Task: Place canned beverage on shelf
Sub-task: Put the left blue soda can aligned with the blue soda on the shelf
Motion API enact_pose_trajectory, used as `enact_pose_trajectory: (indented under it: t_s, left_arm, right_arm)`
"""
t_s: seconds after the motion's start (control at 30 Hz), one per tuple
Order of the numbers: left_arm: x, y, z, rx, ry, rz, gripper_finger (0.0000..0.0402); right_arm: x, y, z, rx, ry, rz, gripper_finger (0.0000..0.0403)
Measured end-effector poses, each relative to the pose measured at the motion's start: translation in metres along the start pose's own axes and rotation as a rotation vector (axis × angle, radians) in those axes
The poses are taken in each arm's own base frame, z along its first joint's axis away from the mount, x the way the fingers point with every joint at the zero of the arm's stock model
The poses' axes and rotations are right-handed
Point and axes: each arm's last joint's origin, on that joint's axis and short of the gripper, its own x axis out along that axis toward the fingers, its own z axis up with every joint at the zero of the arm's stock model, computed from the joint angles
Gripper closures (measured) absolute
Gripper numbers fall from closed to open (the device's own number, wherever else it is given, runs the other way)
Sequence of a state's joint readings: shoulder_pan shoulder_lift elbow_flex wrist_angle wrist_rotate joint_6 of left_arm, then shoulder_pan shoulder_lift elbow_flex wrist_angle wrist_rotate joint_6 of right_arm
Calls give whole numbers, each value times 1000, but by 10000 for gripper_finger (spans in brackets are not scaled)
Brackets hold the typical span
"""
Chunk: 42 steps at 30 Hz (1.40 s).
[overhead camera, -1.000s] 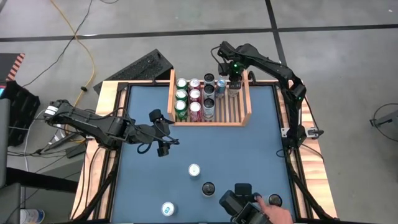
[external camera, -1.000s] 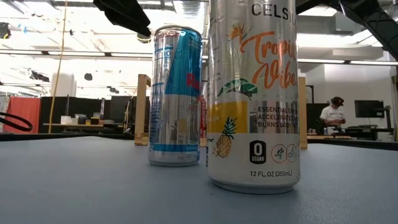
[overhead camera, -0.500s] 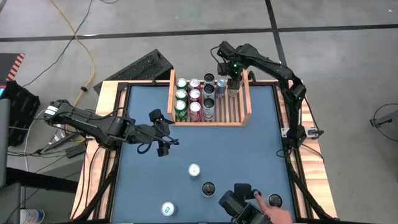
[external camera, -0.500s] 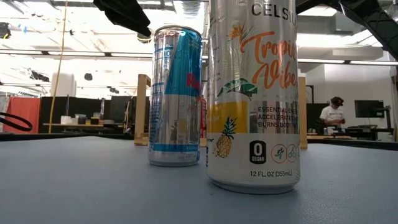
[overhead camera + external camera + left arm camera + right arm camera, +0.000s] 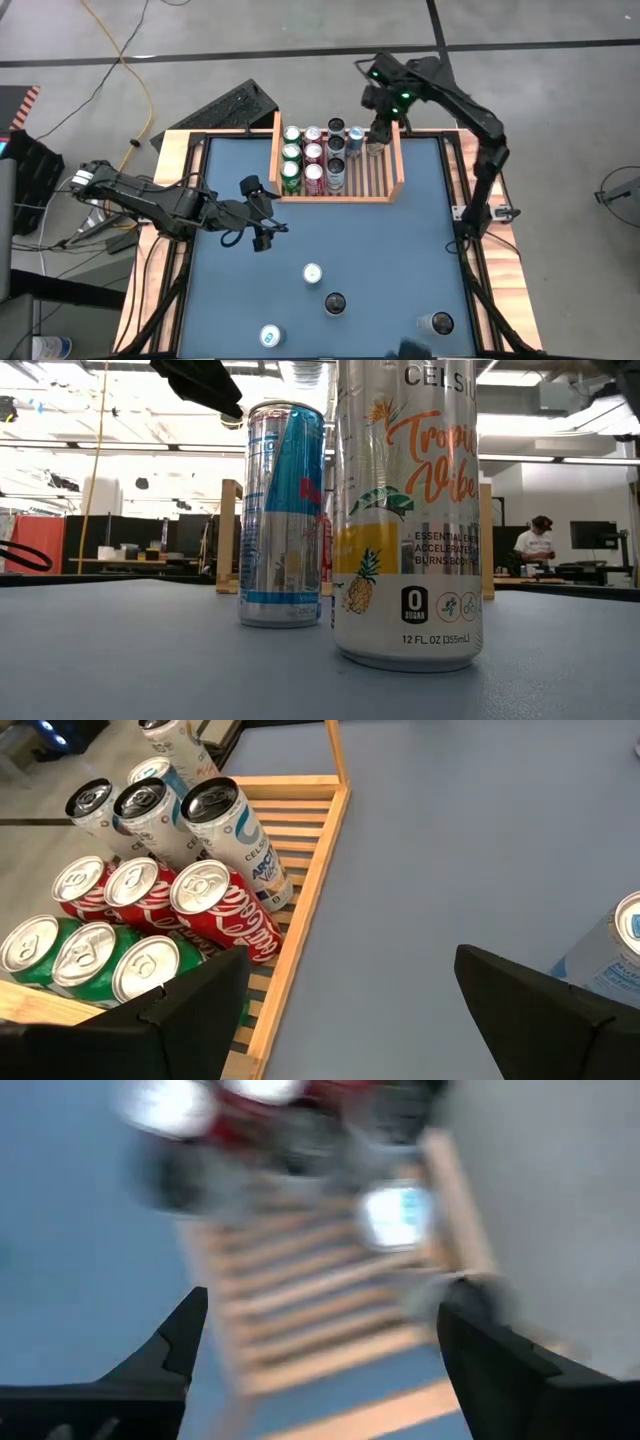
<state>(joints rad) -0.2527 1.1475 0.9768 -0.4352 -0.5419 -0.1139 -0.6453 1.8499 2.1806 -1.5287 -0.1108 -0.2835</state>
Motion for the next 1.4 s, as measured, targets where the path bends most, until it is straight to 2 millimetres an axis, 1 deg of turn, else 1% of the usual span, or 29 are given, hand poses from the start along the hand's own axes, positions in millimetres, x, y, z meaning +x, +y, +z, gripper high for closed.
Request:
enact_pose_trajectory:
  t_s: [0.07, 0.1, 0.17, 0.27, 0.33, 0.4, 0.47, 0.53, 0.6, 0.7, 0.77, 0.83, 0.93, 1.03, 1.1, 1.23, 1.4]
  left_arm:
    - [0, 0, 0, -1, 1, -2, 60]
    - [0, 0, 0, -1, 1, -6, 60]
    - [0, -1, 0, -3, 3, -21, 60]
    - [0, -2, -1, -4, 10, -54, 60]
    - [-1, -3, -1, -12, 19, -82, 60]
    - [-1, -4, -2, -14, 27, -99, 60]
    - [-2, -6, -3, -9, 32, -111, 60]
    - [-3, -9, -3, -2, 29, -121, 60]
    - [-5, -12, -3, 6, 26, -134, 60]
    - [-8, -16, -4, 13, 24, -155, 60]
    - [-10, -19, -5, 7, 25, -165, 60]
    - [-12, -22, -5, 8, 27, -175, 60]
    - [-13, -24, -6, 14, 22, -173, 60]
    - [-14, -25, -6, 18, 17, -155, 60]
    - [-14, -24, -6, 18, 17, -154, 60]
    - [-14, -24, -7, 23, 25, -150, 60]
    - [-14, -24, -9, 28, 48, -145, 60]
  right_arm:
    - [-18, 23, -6, 64, -34, 158, 117]
    - [-25, 35, -7, 61, -60, 227, 117]
    - [-38, 68, -8, 8, -99, 335, 117]
    - [-53, 120, -11, -81, -138, 405, 117]
    - [-55, 156, -12, -125, -153, 361, 117]
    - [-52, 192, -12, -179, -185, 270, 117]
    - [-42, 226, -12, -248, -201, 188, 117]
    - [-28, 258, -14, -325, -191, 153, 117]
    - [-11, 286, -15, -417, -173, 139, 117]
    - [16, 318, -17, -616, -143, 135, 117]
    - [36, 335, -17, -750, -121, 122, 117]
    - [54, 346, -16, -859, -103, 120, 117]
    - [74, 355, -14, -1011, -95, 118, 117]
    - [87, 362, -8, -1135, -131, 112, 117]
    - [89, 364, -6, -1203, -164, 110, 117]
    - [85, 367, -1, -1302, -248, 155, 117]
    - [86, 368, -1, -1337, -265, 234, 117]
